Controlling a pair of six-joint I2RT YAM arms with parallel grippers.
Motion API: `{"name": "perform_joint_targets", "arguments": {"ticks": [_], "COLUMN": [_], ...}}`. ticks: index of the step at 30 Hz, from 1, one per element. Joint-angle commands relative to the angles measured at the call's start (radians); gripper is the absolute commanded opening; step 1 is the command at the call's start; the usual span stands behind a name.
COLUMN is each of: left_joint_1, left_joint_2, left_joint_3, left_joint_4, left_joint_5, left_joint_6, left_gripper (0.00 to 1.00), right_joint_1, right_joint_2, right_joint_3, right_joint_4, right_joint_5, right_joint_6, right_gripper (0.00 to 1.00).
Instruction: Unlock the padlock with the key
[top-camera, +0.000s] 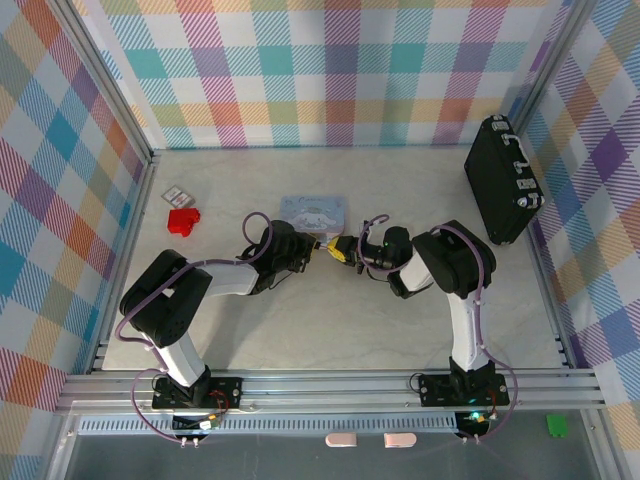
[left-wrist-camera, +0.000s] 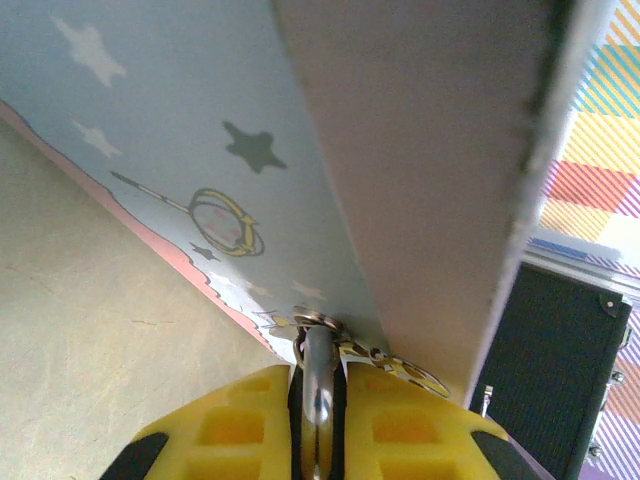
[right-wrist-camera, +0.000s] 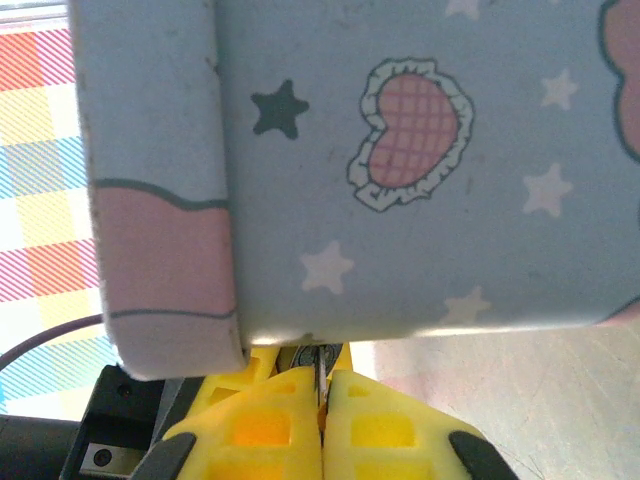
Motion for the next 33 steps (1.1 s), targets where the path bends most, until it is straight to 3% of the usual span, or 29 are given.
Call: {"name": "perform_joint_targets", "arguments": {"ticks": [1,12,23,33], "left_joint_1": [-0.095,-0.147,-0.16,-0.162], "left_joint_2": [-0.032,-0.01,0.001,0.005], "left_joint_3": [0.063,0.085,0.08,0.056], "left_joint_4": [0.105,0.137,0.219,0.302], "left_joint_5": [0.219,0.228,0.22,0.234], "left_joint_6": [0.005,-0.031,-0.094,-0.131], "left_gripper": [0.01,0.0,0.0,0.0], "right_joint_1": [0.043,0.043,0.051,0.03], "right_joint_2": [0.013,0.023,0.026,0.006], "right_joint_3": [0.019,0.052,0.049,0.029], "right_joint_4": [0.045,0.045,0.045,0.045], "right_joint_5": [0.005,-0.03,-0.057,-0.039], "right_joint_6": [0.0,0.04,-0.126,-0.027], "right_gripper": [0.0,0.0,0.0,0.0]}}
